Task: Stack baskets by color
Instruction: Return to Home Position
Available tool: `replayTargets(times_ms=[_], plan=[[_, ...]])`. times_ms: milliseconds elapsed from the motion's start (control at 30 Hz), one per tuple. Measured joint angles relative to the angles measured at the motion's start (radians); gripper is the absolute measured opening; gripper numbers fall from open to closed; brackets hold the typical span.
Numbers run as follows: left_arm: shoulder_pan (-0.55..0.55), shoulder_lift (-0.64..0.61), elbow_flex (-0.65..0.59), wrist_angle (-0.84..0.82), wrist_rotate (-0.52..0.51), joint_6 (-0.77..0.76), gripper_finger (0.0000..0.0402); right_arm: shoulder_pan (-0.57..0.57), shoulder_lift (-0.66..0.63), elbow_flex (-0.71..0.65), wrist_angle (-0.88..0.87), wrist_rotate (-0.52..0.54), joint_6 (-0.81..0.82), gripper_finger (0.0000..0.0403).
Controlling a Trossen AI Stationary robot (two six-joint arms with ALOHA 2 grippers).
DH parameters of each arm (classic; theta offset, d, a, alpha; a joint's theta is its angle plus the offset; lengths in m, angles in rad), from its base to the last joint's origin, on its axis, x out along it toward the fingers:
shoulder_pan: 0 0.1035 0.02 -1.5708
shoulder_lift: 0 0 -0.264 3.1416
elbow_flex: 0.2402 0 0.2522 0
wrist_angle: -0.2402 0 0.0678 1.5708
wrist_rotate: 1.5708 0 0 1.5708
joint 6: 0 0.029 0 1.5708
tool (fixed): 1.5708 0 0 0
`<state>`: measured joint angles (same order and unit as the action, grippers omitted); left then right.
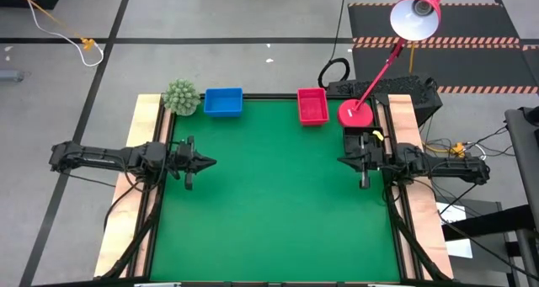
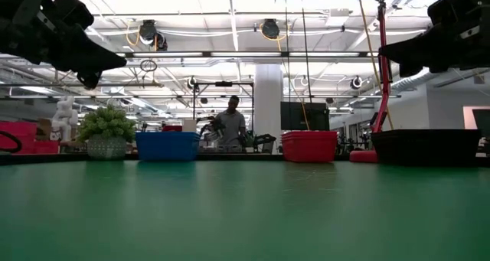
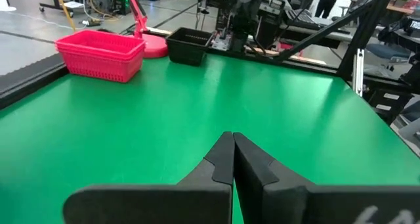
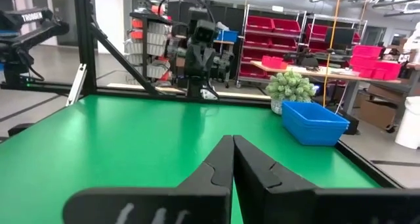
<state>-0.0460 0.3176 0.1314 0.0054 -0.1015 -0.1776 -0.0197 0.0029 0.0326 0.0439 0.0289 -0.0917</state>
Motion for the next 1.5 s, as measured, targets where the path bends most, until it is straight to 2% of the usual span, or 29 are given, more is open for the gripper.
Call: replayTargets(times_ms=[367,533,767,933,1133,1500], plan=[[0.0,-0.058,-0.119,0.177,0.019,0.022,0.0001,0.0,0.0,0.0,0.015,-0.001,0.0,0.0],[0.0,-0.097,-0.122,0.21,0.019,0.081,0.0001,0.0,0.0,0.0,0.018,-0.003,0.001,0.0],[0.0,-0.212,-0.122,0.196,0.018,0.137,0.0001,0.0,0.0,0.0,0.018,-0.003,0.001,0.0],[0.001,-0.318,-0.121,0.081,0.002,0.151,0.0001,0.0,0.0,0.0,0.018,-0.003,0.001,0.0],[0.002,-0.315,-0.12,0.024,0.004,0.146,0.0001,0.0,0.0,0.0,0.018,-0.004,0.001,0.0],[0.037,-0.311,-0.119,0.018,0.004,0.166,0.0001,0.0,0.0,0.0,0.016,-0.004,0.001,0.0]])
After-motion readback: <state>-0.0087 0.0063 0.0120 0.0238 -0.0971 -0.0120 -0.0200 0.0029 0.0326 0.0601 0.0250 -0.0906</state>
